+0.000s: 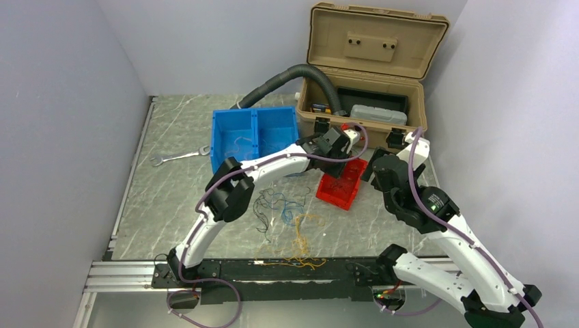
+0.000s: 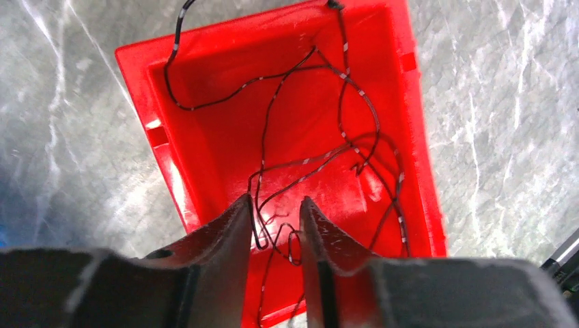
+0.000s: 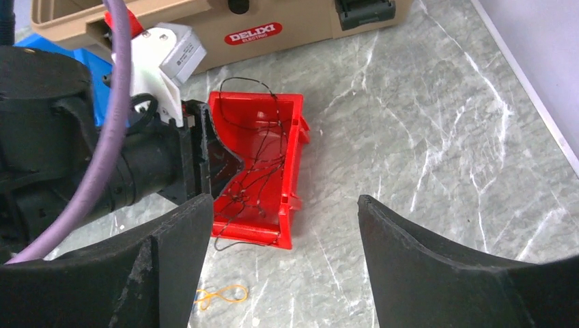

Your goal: Untangle the cables

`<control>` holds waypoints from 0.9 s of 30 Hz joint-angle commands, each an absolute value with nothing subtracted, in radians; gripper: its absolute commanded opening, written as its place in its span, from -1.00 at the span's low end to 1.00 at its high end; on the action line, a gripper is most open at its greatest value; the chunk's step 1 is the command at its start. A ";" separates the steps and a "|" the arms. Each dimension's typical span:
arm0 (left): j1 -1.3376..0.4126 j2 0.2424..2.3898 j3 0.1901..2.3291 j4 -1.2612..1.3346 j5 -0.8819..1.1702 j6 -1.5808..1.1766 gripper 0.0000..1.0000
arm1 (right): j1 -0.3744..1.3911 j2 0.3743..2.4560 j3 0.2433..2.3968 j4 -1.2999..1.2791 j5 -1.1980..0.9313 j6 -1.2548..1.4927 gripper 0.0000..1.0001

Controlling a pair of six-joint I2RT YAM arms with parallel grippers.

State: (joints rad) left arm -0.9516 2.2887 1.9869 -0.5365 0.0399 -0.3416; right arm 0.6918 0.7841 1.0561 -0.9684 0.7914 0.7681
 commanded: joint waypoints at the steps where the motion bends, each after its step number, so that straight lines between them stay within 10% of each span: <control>1: -0.950 2.164 1.985 -0.469 0.003 -0.308 -0.11 | 0.647 0.797 1.023 -0.912 0.701 0.703 0.62; 11: -0.945 1.907 1.854 -0.456 -0.011 -0.311 0.46 | 0.503 0.803 0.895 -0.779 0.427 0.691 0.58; 24: -0.871 1.395 1.278 -0.428 -0.031 -0.408 0.59 | 0.498 0.945 0.799 -0.570 0.087 0.609 0.10; 27: -0.841 1.273 1.124 -0.438 -0.046 -0.449 0.63 | 0.498 0.972 0.757 -0.537 0.071 0.622 0.36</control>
State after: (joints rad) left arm -0.8726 1.4048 1.2636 -0.4465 -0.0170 -0.3805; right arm 0.4988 0.9516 0.7918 -0.6182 0.1390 0.6193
